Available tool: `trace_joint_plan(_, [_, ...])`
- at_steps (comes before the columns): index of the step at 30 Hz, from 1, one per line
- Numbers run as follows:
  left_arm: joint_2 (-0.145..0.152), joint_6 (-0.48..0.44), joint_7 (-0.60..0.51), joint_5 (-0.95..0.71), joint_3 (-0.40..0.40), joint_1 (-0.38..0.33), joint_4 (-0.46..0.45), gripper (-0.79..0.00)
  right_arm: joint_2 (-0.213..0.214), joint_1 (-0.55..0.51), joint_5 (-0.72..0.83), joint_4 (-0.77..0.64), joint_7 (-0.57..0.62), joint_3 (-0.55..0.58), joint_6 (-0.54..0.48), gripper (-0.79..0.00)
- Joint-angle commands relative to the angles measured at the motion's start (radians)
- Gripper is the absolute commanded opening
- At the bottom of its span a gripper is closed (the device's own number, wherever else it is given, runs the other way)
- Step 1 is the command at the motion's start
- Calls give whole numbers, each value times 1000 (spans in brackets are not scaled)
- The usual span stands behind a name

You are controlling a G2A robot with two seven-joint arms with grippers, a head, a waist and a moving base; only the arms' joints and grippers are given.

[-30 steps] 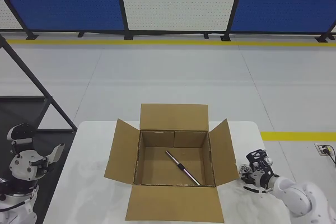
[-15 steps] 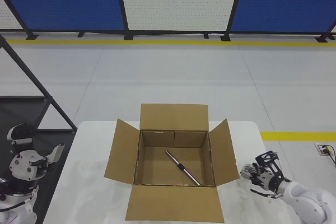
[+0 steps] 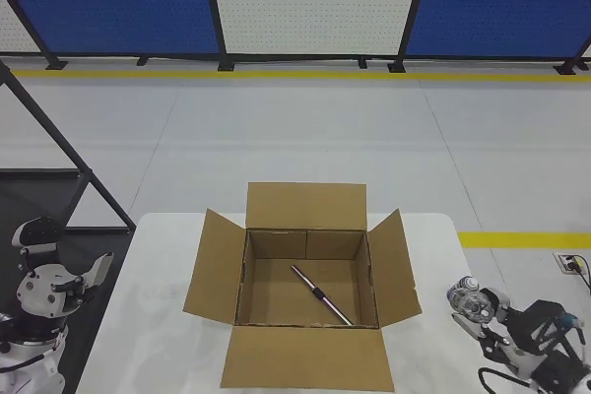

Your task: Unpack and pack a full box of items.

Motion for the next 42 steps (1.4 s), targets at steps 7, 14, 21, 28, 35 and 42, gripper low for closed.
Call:
trace_joint_plan(7, [0, 0, 0, 0, 0, 0, 0, 0, 16, 176, -39, -29, -22, -154, -62, -785])
trace_joint_plan(14, [0, 0, 0, 0, 0, 0, 0, 0, 17, 481, -47, -29, 251, -505, 84, -785])
trace_joint_plan(21, [0, 0, 0, 0, 0, 0, 0, 0, -15, 749, -24, 129, 400, -769, 329, -785])
trace_joint_plan(28, [0, 0, 0, 0, 0, 0, 0, 0, -39, 885, -11, 293, 407, -866, 427, -785])
trace_joint_plan(35, [0, 0, 0, 0, 0, 0, 0, 0, -39, 885, -11, 293, 407, -866, 427, -785])
trace_joint_plan(42, [0, 0, 0, 0, 0, 0, 0, 0, -45, 876, 14, 337, 369, -882, 445, -785])
